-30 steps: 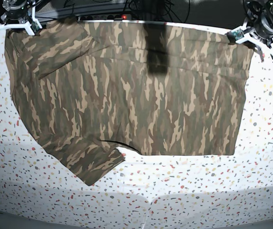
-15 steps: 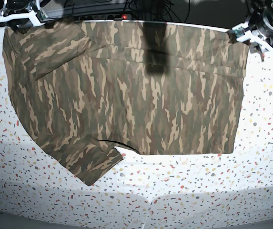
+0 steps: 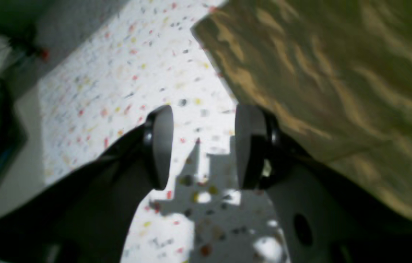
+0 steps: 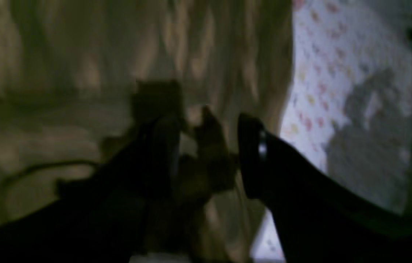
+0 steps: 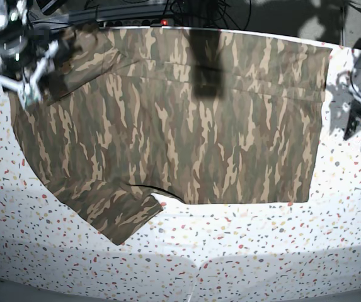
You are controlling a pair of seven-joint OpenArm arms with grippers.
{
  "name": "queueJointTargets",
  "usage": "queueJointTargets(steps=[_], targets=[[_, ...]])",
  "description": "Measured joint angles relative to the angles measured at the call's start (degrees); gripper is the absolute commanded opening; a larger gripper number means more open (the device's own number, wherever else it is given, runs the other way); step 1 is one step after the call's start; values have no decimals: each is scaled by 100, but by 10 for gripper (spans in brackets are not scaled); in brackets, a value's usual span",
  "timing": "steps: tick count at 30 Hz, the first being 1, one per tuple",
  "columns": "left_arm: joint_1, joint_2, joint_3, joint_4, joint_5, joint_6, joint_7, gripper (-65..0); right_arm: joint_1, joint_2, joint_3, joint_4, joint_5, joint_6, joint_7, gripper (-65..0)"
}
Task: Fold the T-shirt properly
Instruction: 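Release the shoulders and move both grippers to the hem corners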
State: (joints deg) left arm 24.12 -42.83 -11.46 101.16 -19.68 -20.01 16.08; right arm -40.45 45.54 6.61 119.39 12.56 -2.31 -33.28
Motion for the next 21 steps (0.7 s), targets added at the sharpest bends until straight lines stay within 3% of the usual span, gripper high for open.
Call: queueJointTargets(steps=[5, 9, 12, 17, 21], targets=[[-1005, 372, 28, -1473, -673, -896, -98, -381, 942, -33, -7, -306, 966, 225, -24, -383], [-1873, 411, 2, -2271, -1342, -1172, -74, -381, 1703, -44, -17, -734, 1624, 352, 4, -383], [-2437, 503, 83, -2723, -1574, -1226, 144, -381, 2354, -46, -20, -1360, 2197, 754, -2, -383], [-3357, 566, 1078, -3650, -1425, -1285, 181, -381, 3521, -42, -114, -2592, 3167, 1217, -94, -383], [-4345, 796, 1740, -4828, -1292, -1215, 7, -381, 4507, 127, -894, -3379, 3331, 1425, -109, -383]])
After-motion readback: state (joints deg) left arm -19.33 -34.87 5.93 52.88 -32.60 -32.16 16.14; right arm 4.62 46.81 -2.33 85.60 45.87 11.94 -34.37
